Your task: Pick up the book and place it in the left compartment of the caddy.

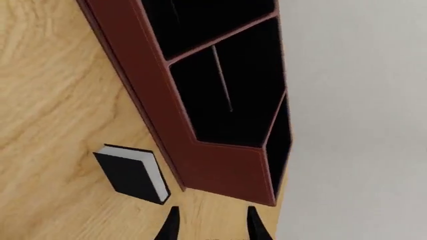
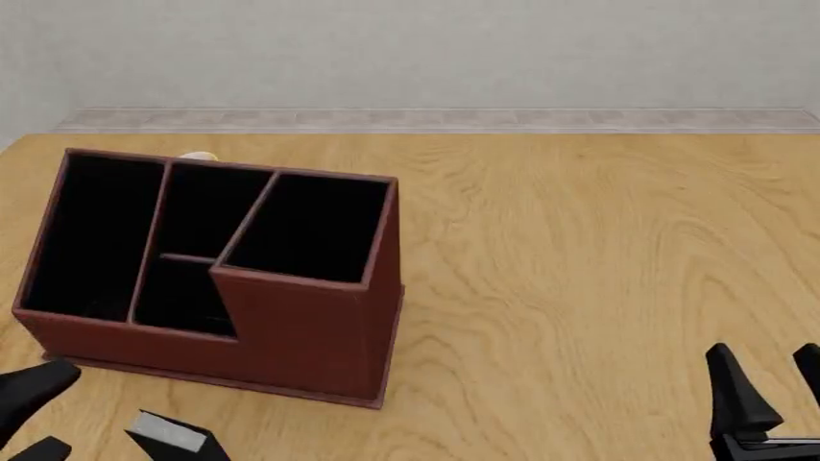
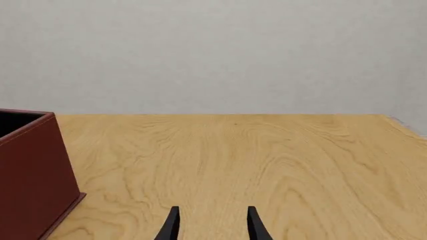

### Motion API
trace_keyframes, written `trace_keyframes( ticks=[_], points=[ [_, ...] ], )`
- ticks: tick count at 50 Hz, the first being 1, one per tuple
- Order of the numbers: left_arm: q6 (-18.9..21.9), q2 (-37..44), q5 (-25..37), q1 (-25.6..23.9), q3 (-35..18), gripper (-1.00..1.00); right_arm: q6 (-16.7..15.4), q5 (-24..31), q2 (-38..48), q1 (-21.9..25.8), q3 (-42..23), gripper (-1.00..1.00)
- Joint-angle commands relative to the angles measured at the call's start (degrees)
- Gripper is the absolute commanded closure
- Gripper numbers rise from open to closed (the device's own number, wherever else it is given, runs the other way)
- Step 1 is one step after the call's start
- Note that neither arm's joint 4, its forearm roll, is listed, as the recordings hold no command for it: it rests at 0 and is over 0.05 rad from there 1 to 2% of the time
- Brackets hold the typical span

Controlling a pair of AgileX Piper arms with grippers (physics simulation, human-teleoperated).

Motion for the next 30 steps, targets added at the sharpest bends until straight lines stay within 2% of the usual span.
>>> trace_keyframes(
  ticks=[1, 3, 5, 6, 8, 9, 11, 12, 13, 22, 24, 25, 29, 30],
  points=[
    [-4.37, 2.50, -1.39, -1.04, 1.86, -1.00, -0.01, 0.26, -0.27, 0.00, -0.04, -1.00],
    [-3.79, 3.71, -2.15, -1.02, 2.12, -1.00, 0.00, 0.26, -0.25, 0.00, -0.04, -1.00],
    [-3.17, 3.14, -3.56, -0.81, 5.00, -1.00, 0.00, 0.25, -0.25, 0.01, -0.04, -1.00],
    [-3.09, 4.24, -3.37, -0.90, 4.12, -1.00, 0.00, 0.26, -0.26, 0.00, -0.04, -1.00],
    [-3.30, 3.62, -5.17, -1.11, 6.70, -1.00, 0.00, 0.25, -0.24, 0.00, -0.04, -1.00],
    [-2.73, 5.49, -4.49, -1.11, 4.52, -1.00, -0.01, 0.26, -0.25, 0.01, -0.04, -1.00],
    [-2.53, 5.27, -6.27, -0.67, 6.98, -1.00, 0.02, 0.26, -0.27, -0.01, -0.04, -1.00],
    [-2.43, 7.08, -5.16, -0.63, 4.24, -1.00, 0.00, 0.26, -0.27, 0.00, -0.04, -1.00],
    [-3.41, 6.25, -6.20, -0.66, 6.03, -1.00, -0.01, 0.26, -0.25, -0.01, -0.04, -1.00],
    [-3.51, 7.31, -6.74, 0.26, 5.94, -1.00, 0.00, 0.26, -0.26, -0.01, -0.04, -1.00],
    [-3.53, 5.29, -8.10, 0.30, 10.08, -1.00, 0.01, 0.26, -0.27, -0.01, -0.04, -1.00],
    [-3.64, 6.10, -7.28, 0.23, 8.55, -1.00, 0.00, 0.26, -0.27, 0.00, -0.04, -1.00],
    [-3.58, 6.14, -8.19, 0.44, 10.42, -1.00, -0.01, 0.26, -0.26, -0.01, -0.04, -1.00],
    [-3.51, 6.85, -7.50, 0.65, 9.14, -1.00, 0.00, 0.26, -0.26, 0.00, -0.04, -1.00]
  ],
)
